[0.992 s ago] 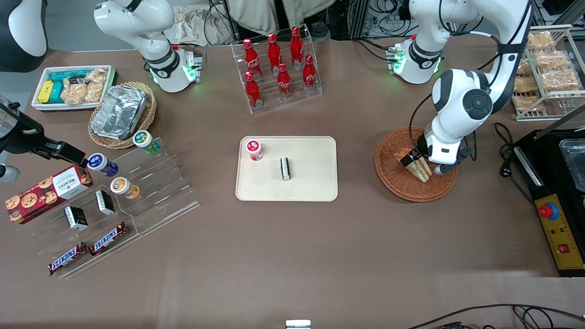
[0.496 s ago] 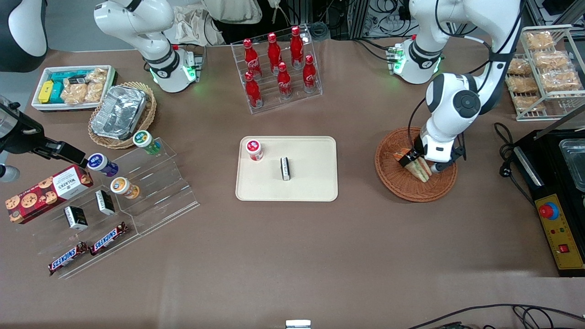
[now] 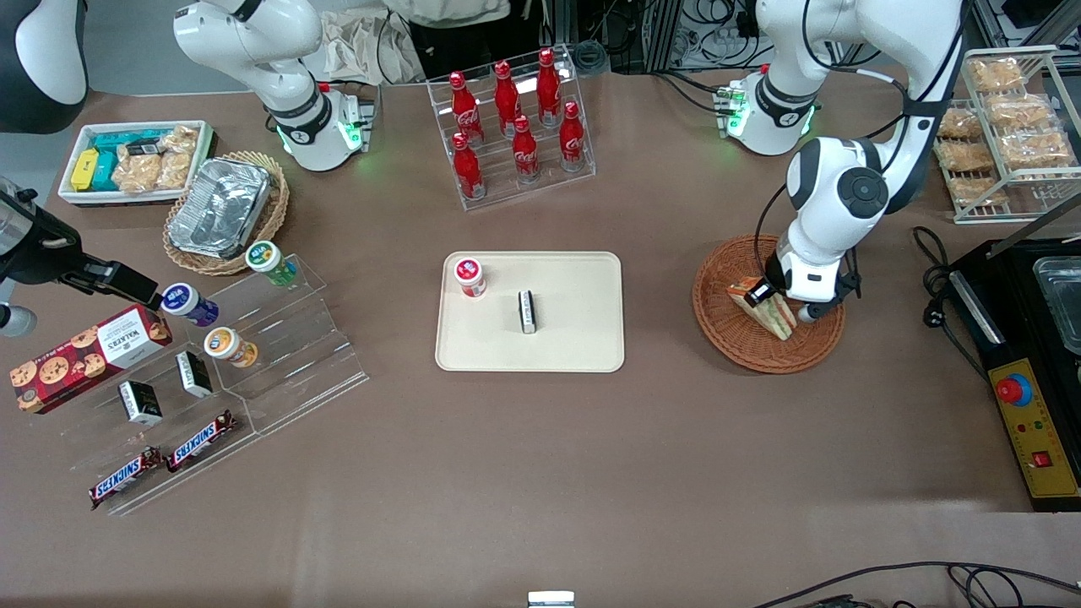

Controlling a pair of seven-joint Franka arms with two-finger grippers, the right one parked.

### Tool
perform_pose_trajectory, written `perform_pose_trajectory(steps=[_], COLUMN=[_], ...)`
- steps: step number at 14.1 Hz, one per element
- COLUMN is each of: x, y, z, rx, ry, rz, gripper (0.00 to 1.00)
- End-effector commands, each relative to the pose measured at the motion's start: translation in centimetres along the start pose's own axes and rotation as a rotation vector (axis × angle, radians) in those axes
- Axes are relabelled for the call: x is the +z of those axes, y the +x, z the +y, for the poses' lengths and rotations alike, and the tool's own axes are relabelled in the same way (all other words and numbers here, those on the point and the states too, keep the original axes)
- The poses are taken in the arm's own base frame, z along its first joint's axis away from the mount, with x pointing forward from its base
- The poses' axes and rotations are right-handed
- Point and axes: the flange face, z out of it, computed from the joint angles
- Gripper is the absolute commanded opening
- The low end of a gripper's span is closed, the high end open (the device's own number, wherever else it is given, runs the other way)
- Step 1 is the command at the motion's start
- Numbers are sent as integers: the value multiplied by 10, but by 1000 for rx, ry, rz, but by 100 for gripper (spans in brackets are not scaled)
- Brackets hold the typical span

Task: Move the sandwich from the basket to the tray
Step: 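Close the left gripper on the sandwich and lift it from the basket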

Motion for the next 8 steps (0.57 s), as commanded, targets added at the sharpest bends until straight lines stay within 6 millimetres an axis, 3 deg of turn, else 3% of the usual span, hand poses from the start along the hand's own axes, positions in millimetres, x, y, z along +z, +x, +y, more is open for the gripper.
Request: perform_pose_trajectory(steps=[1,5,8], x=[-37,-123,-193], y=[2,34,64], z=[4,22,22], rx=[-8,64,134], ry=[20,186,193], rz=[-3,-119,-169], gripper=[0,0,0])
